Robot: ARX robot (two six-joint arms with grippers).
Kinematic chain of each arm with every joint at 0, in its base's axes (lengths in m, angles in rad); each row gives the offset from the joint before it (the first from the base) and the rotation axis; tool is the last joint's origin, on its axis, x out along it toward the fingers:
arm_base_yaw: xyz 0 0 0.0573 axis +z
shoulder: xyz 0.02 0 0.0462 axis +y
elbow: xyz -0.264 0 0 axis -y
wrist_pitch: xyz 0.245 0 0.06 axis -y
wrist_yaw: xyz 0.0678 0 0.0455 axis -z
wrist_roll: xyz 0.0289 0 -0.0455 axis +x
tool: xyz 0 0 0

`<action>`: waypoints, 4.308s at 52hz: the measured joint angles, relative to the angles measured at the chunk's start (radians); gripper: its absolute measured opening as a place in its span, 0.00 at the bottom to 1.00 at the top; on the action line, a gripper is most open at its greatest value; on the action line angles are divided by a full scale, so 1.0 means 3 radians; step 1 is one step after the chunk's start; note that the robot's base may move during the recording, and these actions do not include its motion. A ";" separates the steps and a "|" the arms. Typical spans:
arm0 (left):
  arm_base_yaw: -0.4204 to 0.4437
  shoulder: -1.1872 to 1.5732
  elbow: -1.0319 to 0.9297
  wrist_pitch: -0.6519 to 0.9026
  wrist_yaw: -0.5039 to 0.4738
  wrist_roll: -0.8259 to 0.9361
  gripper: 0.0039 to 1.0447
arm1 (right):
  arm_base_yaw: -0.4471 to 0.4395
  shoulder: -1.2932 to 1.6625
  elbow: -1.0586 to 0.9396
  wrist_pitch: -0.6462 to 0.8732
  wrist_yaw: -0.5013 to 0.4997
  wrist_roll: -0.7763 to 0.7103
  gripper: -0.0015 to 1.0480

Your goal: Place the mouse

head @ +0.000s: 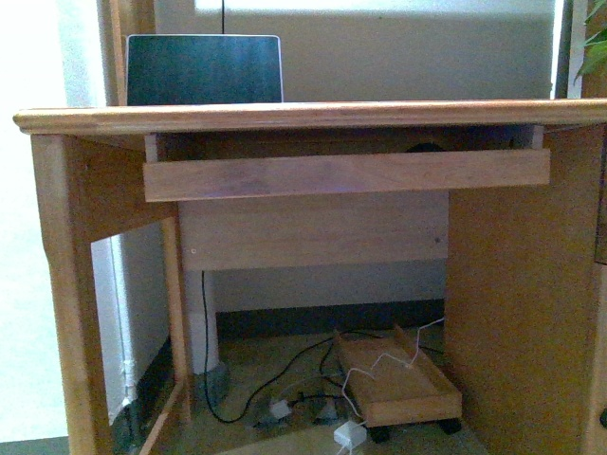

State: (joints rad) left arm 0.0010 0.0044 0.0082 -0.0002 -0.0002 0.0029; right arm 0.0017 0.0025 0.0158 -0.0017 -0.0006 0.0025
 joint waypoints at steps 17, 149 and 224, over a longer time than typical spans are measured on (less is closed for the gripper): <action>0.0000 0.0000 0.0000 0.0000 0.0001 0.0000 0.93 | 0.0000 0.0001 0.0000 -0.0001 0.0004 0.0001 0.93; -0.0109 0.6048 0.3549 -0.0188 0.2018 0.4471 0.93 | 0.0000 0.0001 0.0000 0.0000 0.0000 0.0001 0.93; 0.0004 0.0328 0.0367 -0.0084 0.0003 -0.0048 0.02 | 0.0530 0.3777 0.2313 0.1123 0.0359 -0.0046 0.93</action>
State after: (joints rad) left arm 0.0021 0.1028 0.1184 -0.0254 0.0006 -0.0116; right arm 0.1608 1.1355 0.7097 0.3351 0.1070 -0.0113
